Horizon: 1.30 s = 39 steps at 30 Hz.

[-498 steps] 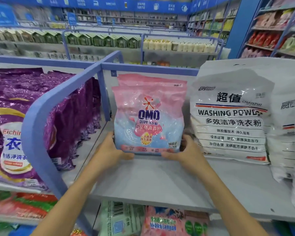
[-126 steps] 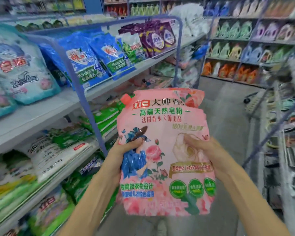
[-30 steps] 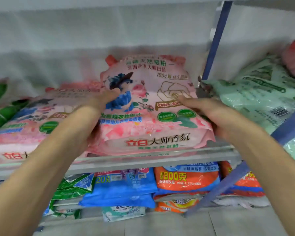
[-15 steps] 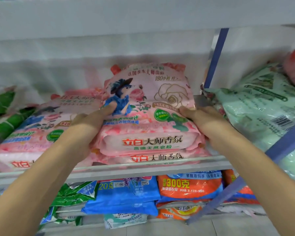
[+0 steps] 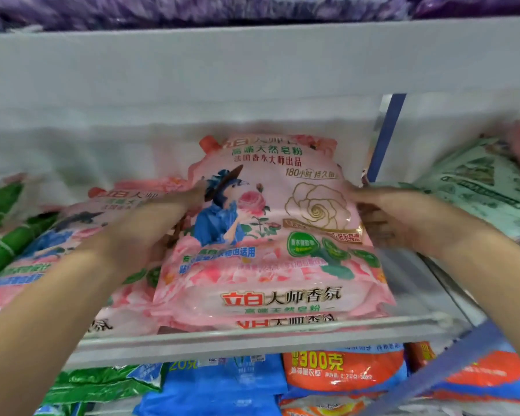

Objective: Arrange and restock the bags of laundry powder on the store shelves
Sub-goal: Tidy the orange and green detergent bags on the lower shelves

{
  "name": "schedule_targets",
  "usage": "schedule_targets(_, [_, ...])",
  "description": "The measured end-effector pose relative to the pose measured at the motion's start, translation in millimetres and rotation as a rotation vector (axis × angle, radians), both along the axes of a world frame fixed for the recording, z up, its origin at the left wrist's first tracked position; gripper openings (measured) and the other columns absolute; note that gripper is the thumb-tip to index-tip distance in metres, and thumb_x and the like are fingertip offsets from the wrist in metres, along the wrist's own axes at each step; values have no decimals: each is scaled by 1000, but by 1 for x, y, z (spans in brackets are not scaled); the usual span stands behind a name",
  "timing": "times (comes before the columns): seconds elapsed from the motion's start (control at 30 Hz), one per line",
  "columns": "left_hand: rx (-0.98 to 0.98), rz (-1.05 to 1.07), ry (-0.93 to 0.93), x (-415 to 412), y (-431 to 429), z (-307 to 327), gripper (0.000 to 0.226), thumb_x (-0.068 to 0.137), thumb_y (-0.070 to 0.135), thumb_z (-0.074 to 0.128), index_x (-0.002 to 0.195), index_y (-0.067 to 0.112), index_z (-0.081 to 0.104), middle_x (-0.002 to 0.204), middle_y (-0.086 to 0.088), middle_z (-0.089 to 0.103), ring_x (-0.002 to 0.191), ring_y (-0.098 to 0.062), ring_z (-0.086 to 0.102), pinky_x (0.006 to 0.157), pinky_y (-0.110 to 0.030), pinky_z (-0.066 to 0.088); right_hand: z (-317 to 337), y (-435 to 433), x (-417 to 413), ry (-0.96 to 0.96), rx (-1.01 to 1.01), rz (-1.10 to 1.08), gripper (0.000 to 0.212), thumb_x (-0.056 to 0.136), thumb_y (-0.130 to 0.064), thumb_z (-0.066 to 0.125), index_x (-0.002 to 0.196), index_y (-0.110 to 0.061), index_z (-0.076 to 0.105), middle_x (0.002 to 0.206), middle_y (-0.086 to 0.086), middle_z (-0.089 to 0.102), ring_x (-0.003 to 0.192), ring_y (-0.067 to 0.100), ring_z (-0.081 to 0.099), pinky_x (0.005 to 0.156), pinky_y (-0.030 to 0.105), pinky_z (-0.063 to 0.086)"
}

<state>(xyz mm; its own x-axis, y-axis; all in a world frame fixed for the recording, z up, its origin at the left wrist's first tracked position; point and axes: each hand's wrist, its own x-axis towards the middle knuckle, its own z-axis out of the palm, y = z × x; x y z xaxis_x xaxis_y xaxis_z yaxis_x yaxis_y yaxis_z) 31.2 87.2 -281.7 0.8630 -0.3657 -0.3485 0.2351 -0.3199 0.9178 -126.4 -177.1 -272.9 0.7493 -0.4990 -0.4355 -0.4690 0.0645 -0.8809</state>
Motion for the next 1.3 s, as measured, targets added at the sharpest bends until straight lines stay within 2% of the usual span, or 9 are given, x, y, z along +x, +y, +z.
schedule_targets(0.1, [-162, 24, -2, 23, -19, 2, 32, 100, 46, 57, 83, 20, 63, 55, 2, 60, 40, -9, 48, 40, -16, 35, 4, -5, 44, -139, 112, -172, 29, 97, -40, 66, 96, -11, 66, 70, 9, 75, 63, 23, 73, 66, 34, 62])
schedule_targets(0.27, [-161, 111, 63, 78, -41, -15, 75, 63, 44, 93, 121, 4, 67, 110, -17, 65, 81, -28, 58, 67, -36, 46, -16, -10, 87, -178, -155, -215, 43, 99, -41, 58, 124, -7, 69, 104, 4, 73, 95, 21, 70, 97, 42, 58])
schedule_targets(0.4, [-157, 342, -102, 73, -45, -4, 10, 85, 8, 78, 79, 7, 70, 68, -9, 70, 43, -17, 61, 45, -25, 52, -19, -10, 84, -139, -394, -243, 37, 104, -39, 53, 105, -5, 67, 89, 7, 68, 73, 21, 64, 63, 29, 51])
schedule_targets(0.53, [0, 374, -341, 69, -52, -10, 26, 85, -1, 55, 86, 12, 77, 60, -13, 65, 27, -16, 46, 35, -18, 36, -15, 1, 89, -50, -501, -226, 40, 107, -33, 40, 121, -3, 64, 120, 21, 64, 110, 39, 63, 95, 38, 52])
schedule_targets(0.8, [430, -344, -873, 0, -66, 21, 36, 104, 47, 46, 134, 30, 55, 141, -6, 54, 119, -24, 57, 98, -30, 48, 13, 61, 43, -196, -772, 305, 72, 91, -60, 58, 155, -38, 34, 160, -10, 38, 136, 12, 49, 115, 37, 40])
schedule_targets(0.87, [508, -417, -841, -5, -61, 12, 58, 102, 60, 39, 156, 46, 24, 170, 6, 9, 155, -18, 14, 123, -36, 8, -4, 73, 31, -14, -896, 435, 71, 100, -61, 44, 161, -44, 11, 171, -14, -3, 158, 14, 7, 121, 31, 5])
schedule_targets(0.97, [574, -417, -829, -3, -57, 3, 67, 98, 69, 33, 158, 51, 8, 168, 14, -14, 155, -11, -12, 116, -31, -8, -18, 82, 8, 39, -957, 416, 69, 104, -60, 33, 160, -46, -4, 169, -20, -17, 156, 8, -14, 109, 24, -7])
schedule_targets(1.2, [642, -398, -848, -8, -61, 0, 63, 100, 68, 24, 157, 52, -1, 166, 17, -19, 155, -12, -15, 124, -43, -5, -34, 107, -26, -35, -1059, 252, 62, 106, -52, 33, 163, -39, 13, 171, -15, 6, 158, 7, 1, 125, 26, -2])
schedule_targets(1.3, [653, -414, -870, -21, -51, -1, 66, 98, 68, 22, 156, 53, -5, 167, 14, -20, 156, -18, -13, 124, -44, -3, -46, 111, -29, -196, -1083, 75, 57, 99, -48, 43, 153, -33, 44, 161, -10, 40, 151, 10, 32, 124, 29, 20])
